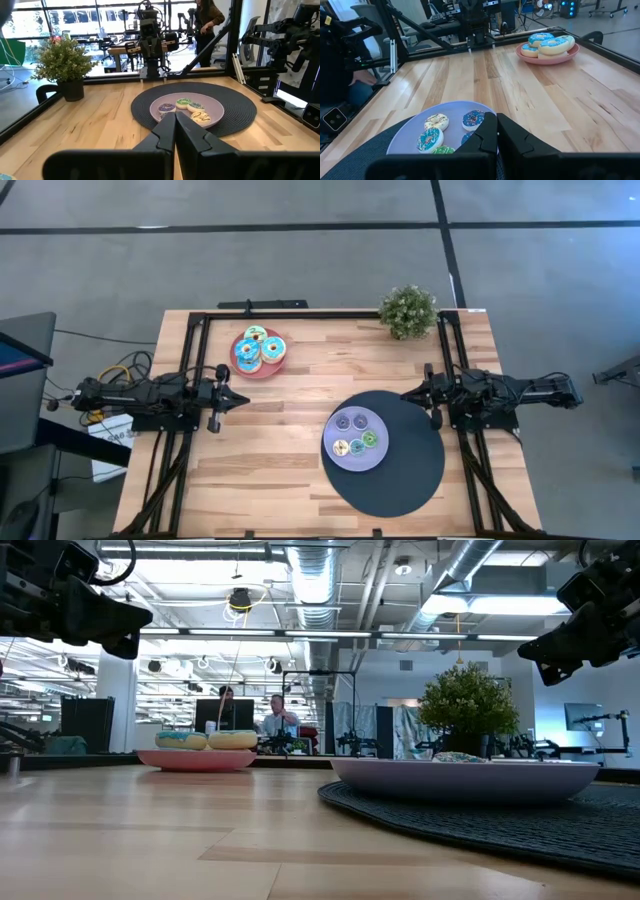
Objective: Pick & Place donuts
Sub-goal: Return to Home Position
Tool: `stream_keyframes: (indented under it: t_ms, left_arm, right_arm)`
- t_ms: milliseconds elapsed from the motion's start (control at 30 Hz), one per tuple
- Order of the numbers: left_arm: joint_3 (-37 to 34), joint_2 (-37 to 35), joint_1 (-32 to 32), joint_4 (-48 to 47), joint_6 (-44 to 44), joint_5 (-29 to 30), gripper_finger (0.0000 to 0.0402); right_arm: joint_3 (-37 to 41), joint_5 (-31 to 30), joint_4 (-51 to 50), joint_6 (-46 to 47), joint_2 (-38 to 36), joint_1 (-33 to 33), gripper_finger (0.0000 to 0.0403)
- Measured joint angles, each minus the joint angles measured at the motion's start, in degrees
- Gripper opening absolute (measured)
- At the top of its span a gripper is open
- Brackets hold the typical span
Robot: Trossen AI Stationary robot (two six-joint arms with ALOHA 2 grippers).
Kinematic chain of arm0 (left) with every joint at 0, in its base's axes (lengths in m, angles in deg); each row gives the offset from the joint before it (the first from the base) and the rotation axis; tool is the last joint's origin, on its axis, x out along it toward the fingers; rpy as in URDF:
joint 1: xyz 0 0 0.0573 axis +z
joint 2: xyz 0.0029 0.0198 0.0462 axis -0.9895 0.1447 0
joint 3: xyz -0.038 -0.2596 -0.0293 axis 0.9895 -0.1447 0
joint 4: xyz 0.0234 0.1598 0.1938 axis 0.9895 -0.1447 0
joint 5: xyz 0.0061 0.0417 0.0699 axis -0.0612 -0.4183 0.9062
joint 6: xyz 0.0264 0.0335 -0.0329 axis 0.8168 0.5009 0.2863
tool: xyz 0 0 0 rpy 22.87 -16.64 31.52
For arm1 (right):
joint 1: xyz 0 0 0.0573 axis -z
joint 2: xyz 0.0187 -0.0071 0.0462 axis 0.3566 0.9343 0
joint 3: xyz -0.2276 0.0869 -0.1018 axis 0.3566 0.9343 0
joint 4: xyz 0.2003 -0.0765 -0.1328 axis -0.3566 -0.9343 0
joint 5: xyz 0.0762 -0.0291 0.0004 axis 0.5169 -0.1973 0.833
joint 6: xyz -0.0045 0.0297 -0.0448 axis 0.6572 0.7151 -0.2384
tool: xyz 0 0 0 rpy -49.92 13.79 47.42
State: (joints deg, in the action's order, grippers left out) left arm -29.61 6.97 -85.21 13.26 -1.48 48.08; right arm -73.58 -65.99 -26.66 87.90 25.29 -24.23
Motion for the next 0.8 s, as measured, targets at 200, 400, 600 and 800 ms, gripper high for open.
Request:
stream_keyframes:
  t_ms: [200,400,600,800]
  left_arm:
    - [0.00,0.00,0.00,0.00,-0.31,0.00,0.0000]
    - [0.00,0.00,0.00,0.00,-0.32,-0.02,0.0000]
    - [0.00,0.00,0.00,0.00,-0.16,-0.02,0.0000]
    - [0.00,0.00,0.00,0.00,0.10,-0.04,0.0000]
  right_arm:
    - [0.00,0.00,0.01,0.00,0.00,0.01,0.0000]
    - [0.00,0.00,0.01,0.00,0.00,0.00,0.0000]
    - [0.00,0.00,0.00,0.00,0.00,0.01,0.0000]
    - [0.00,0.00,0.00,0.00,0.00,0.01,0.0000]
